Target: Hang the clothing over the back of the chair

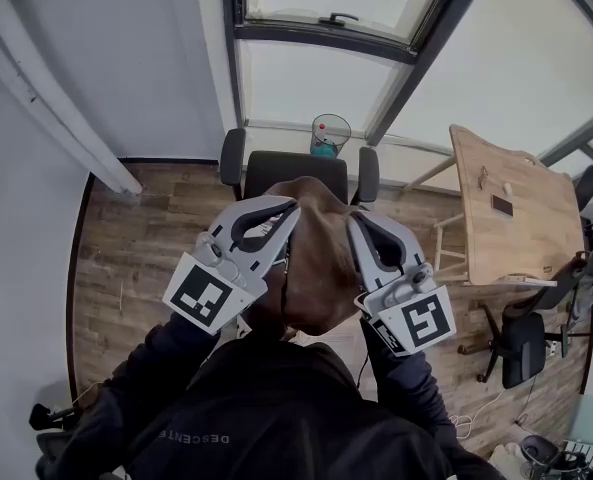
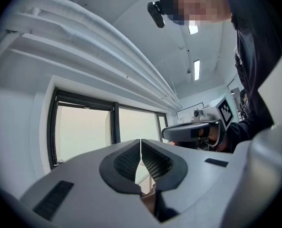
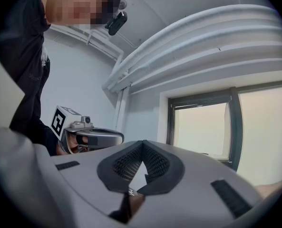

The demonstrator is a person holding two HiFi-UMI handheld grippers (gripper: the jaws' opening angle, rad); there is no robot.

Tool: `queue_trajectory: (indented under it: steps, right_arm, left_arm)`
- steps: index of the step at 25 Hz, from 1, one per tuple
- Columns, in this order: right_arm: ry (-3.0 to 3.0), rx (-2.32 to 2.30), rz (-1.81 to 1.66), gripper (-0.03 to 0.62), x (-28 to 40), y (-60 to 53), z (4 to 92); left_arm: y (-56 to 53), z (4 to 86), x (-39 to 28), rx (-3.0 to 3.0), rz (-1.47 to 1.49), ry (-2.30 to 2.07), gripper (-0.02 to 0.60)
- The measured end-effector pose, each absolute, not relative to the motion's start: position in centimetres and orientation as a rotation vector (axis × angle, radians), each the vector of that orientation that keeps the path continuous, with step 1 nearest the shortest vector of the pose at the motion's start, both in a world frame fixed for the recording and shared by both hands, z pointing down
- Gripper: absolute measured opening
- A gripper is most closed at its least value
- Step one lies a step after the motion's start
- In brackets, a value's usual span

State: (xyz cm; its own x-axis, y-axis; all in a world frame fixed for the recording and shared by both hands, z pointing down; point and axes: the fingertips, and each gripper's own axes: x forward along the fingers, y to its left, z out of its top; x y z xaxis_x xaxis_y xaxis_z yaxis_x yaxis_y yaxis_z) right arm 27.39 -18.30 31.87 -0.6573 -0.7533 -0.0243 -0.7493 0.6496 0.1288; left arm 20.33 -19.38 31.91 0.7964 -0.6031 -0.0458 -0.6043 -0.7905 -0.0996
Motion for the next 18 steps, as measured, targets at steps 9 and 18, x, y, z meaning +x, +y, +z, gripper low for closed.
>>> queue_trajectory:
  steps: [9,18]
  right_arm:
    - [-2.818,1.292,-0.187,0.006,27.5,-18.3,31.9]
    - [-2.817,1.288,-0.188,0.007,27.0,-18.4,32.1]
  left_arm:
    - [-19.2,31.8,20.0,-2.862,0.021,0.99,0.019]
    - [-19.4,32.1,19.1,-2.854,0.013,1.012,0.019]
